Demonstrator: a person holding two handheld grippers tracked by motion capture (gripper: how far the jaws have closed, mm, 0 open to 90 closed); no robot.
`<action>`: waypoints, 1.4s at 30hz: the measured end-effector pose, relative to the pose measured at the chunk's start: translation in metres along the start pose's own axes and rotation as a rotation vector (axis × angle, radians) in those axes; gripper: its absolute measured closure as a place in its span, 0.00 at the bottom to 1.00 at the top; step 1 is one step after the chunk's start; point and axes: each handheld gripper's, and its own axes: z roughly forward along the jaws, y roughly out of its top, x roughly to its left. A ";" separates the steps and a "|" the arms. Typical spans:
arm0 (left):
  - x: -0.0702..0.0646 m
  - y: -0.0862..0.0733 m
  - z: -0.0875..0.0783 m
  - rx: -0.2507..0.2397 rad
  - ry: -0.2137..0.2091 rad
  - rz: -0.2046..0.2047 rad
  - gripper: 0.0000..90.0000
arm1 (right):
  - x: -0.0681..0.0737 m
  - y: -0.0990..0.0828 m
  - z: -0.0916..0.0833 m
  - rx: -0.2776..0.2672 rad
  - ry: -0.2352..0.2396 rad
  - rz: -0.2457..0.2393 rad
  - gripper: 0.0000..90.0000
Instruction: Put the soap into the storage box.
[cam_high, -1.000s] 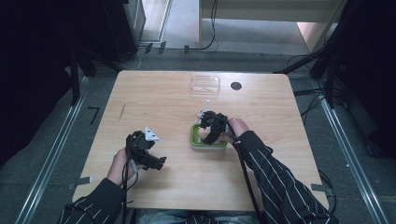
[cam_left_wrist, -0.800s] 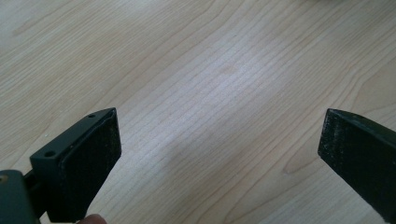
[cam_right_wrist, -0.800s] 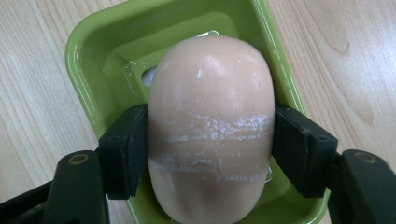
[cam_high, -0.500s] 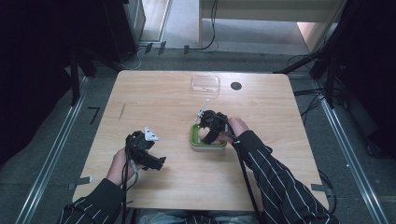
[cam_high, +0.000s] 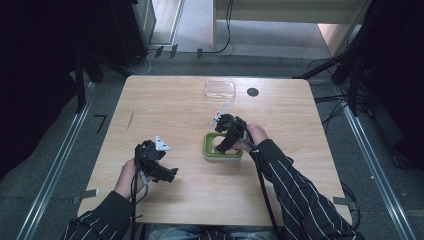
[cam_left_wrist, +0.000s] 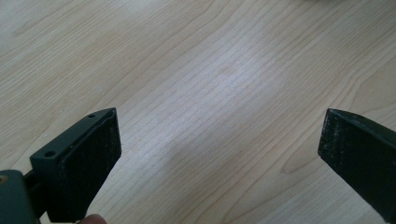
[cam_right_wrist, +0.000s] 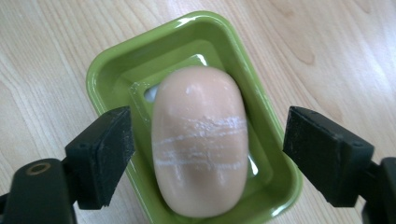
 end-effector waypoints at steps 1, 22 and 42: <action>0.000 0.000 0.000 0.001 -0.001 0.001 0.00 | 0.000 -0.001 -0.002 -0.004 -0.006 0.010 0.17; 0.003 -0.001 -0.001 -0.003 0.002 -0.007 0.00 | -0.008 -0.032 -0.031 -0.020 -0.067 0.124 0.15; 0.002 0.000 -0.002 -0.008 0.004 -0.001 0.00 | 0.007 -0.085 -0.049 0.004 -0.113 0.178 0.15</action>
